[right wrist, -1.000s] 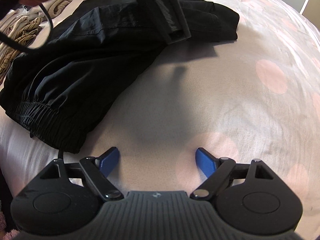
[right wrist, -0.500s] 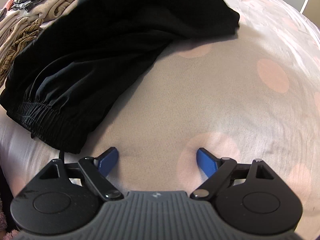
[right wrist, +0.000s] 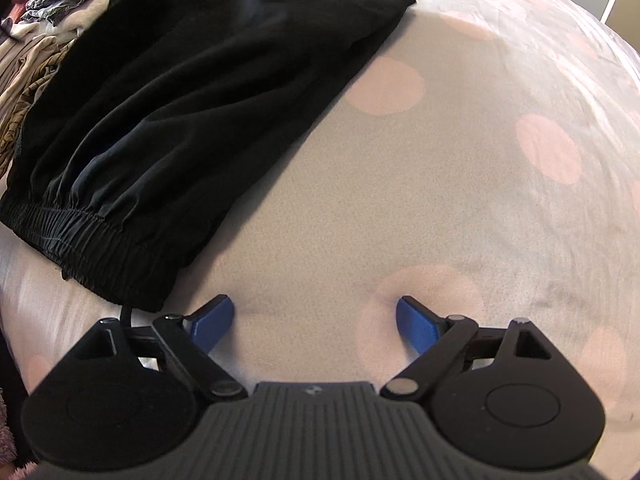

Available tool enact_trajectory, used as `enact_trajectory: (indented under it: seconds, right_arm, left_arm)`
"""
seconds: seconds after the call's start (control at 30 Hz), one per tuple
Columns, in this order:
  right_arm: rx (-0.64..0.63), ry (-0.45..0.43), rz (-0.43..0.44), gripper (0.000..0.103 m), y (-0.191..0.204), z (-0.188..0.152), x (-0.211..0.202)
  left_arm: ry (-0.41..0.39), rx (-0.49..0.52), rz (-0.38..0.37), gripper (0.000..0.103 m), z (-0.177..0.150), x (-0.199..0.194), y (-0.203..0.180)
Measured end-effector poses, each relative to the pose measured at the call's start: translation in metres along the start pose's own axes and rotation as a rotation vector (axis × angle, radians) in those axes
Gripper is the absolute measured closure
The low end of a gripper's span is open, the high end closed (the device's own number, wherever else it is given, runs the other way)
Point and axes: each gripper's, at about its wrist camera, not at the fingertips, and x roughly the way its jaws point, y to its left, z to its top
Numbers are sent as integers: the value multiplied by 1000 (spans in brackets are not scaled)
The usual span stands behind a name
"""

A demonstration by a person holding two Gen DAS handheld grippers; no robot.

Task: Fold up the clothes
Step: 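Move both open tools back over the folded garment's waistband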

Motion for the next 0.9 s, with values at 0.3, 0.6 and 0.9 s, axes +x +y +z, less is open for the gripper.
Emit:
enact_trajectory:
  seconds: [0.3,0.6,0.9]
  right_arm:
    - [-3,4,14,6,0,4,6]
    - [-3,-3,3,6,3,7,8]
    - [15,-52,-5,6,4,2,5]
  left_arm:
    - [44,-176,-25,75,-28,21,39]
    - [24,-328,-254,50,-78,-46,25]
    - [174,-233,-87,82,-123,-21,-8]
